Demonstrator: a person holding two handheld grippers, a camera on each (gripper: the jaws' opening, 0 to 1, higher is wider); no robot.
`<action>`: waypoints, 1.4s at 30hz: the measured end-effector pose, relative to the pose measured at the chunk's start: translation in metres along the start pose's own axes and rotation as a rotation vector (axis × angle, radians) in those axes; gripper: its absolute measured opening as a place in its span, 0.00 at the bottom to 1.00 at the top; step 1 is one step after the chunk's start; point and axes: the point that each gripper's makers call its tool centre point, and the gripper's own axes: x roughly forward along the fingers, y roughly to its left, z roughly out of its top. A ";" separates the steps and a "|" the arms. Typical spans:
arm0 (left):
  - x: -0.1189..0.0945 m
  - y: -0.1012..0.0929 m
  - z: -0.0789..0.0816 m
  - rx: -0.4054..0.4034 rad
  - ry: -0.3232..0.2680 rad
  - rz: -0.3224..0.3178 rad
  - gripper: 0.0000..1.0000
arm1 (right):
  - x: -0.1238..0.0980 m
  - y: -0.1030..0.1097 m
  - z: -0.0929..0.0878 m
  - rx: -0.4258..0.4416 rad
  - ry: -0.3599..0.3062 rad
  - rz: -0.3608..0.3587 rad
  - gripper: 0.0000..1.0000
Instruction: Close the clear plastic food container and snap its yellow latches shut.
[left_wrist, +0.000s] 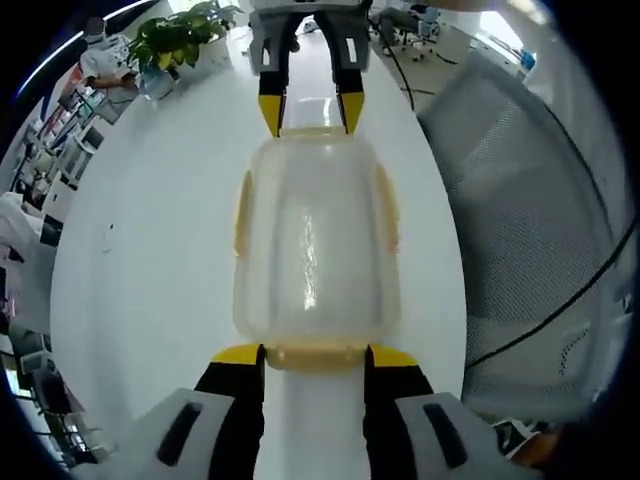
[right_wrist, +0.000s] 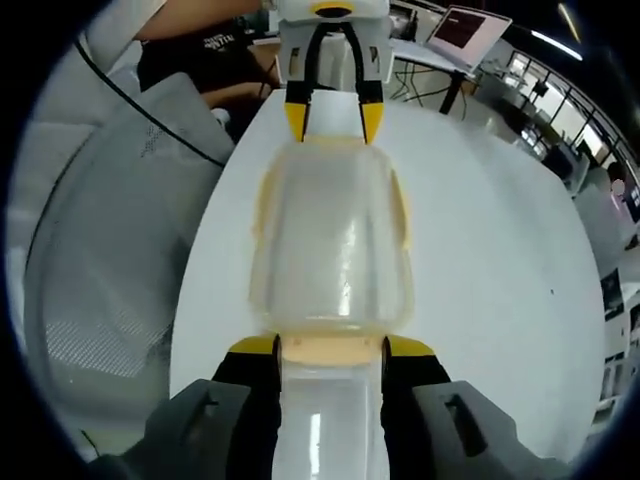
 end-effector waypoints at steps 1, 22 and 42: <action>0.000 0.000 0.002 0.001 0.003 0.001 0.33 | -0.001 0.000 0.000 -0.001 0.000 0.000 0.35; 0.017 0.003 0.064 -0.001 -0.020 -0.013 0.33 | -0.040 0.002 -0.056 0.012 0.032 0.002 0.35; 0.047 -0.002 0.128 -0.022 -0.036 -0.043 0.33 | -0.071 0.009 -0.117 0.018 0.065 0.037 0.35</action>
